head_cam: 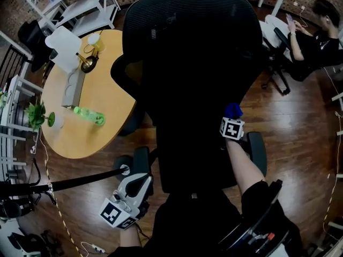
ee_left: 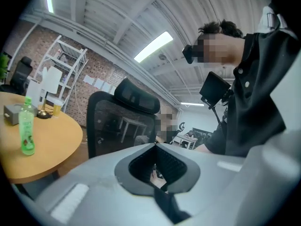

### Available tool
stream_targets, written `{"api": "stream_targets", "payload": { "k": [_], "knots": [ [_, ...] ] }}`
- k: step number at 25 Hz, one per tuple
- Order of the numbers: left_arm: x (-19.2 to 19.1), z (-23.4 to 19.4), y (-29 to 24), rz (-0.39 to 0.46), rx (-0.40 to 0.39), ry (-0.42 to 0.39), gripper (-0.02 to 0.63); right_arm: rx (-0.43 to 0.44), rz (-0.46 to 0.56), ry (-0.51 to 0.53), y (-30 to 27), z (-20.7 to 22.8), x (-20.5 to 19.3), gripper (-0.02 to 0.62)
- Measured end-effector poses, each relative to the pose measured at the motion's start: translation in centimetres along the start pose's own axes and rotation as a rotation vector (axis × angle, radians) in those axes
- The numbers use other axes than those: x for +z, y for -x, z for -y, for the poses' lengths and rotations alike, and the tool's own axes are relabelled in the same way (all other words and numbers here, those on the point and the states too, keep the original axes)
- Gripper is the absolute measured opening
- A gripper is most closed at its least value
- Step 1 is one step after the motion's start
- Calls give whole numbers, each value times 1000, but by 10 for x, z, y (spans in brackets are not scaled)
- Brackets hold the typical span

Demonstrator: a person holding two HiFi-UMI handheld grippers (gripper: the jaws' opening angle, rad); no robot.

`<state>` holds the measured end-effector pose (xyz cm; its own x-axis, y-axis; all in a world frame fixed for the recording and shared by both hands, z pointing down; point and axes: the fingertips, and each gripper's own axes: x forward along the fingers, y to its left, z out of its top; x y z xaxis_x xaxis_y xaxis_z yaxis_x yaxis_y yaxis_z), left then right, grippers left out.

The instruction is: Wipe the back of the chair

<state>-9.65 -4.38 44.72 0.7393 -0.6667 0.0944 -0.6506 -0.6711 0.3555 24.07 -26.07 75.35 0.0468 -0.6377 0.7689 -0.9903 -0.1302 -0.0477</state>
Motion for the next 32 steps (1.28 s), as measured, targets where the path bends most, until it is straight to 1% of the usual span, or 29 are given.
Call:
{"api": "stream_targets", "payload": {
  "k": [2, 3, 6, 9, 11, 15, 18, 19, 20, 23, 24, 25, 26, 28, 30, 32],
  "knots": [
    [-6, -12, 21, -13, 41, 4, 6, 28, -19, 34, -7, -24, -10, 57],
    [-8, -17, 30, -16, 58, 5, 6, 57, -17, 64, -11, -40, -13, 57],
    [-8, -26, 48, -7, 98, 12, 6, 167, -25, 156, -21, -97, -22, 57],
    [-9, -28, 60, 0, 120, 20, 6, 274, -55, 197, -24, -158, -36, 57],
    [-11, -29, 68, 5, 134, 27, 6, 346, -94, 214, -22, -196, -51, 57],
    [-13, -31, 85, 14, 175, 34, 6, 428, -78, 311, -16, -247, -55, 57],
    [-13, -32, 93, 26, 196, 38, 6, 491, -90, 359, -11, -279, -63, 57],
    [-13, -31, 94, 31, 201, 41, 6, 525, -92, 377, -8, -291, -67, 57],
    [-12, -31, 95, 35, 204, 44, 6, 578, -88, 404, -3, -306, -70, 57],
    [-13, -32, 96, 33, 220, 49, 6, 809, -50, 509, 25, -359, -77, 57],
    [-13, -32, 96, 35, 226, 49, 6, 870, -44, 538, 33, -374, -80, 57],
    [-12, -32, 96, 39, 233, 50, 6, 910, -46, 559, 38, -384, -83, 57],
    [-12, -32, 96, 46, 241, 52, 6, 928, -55, 574, 39, -391, -87, 57],
    [-14, -30, 96, 58, 256, 56, 6, 915, -79, 598, 33, -391, -95, 57],
    [-15, -29, 94, 65, 261, 56, 6, 858, -97, 611, 18, -378, -97, 57],
    [-15, -28, 87, 71, 257, 51, 6, 775, -100, 594, -2, -353, -89, 57]
  ]
}}
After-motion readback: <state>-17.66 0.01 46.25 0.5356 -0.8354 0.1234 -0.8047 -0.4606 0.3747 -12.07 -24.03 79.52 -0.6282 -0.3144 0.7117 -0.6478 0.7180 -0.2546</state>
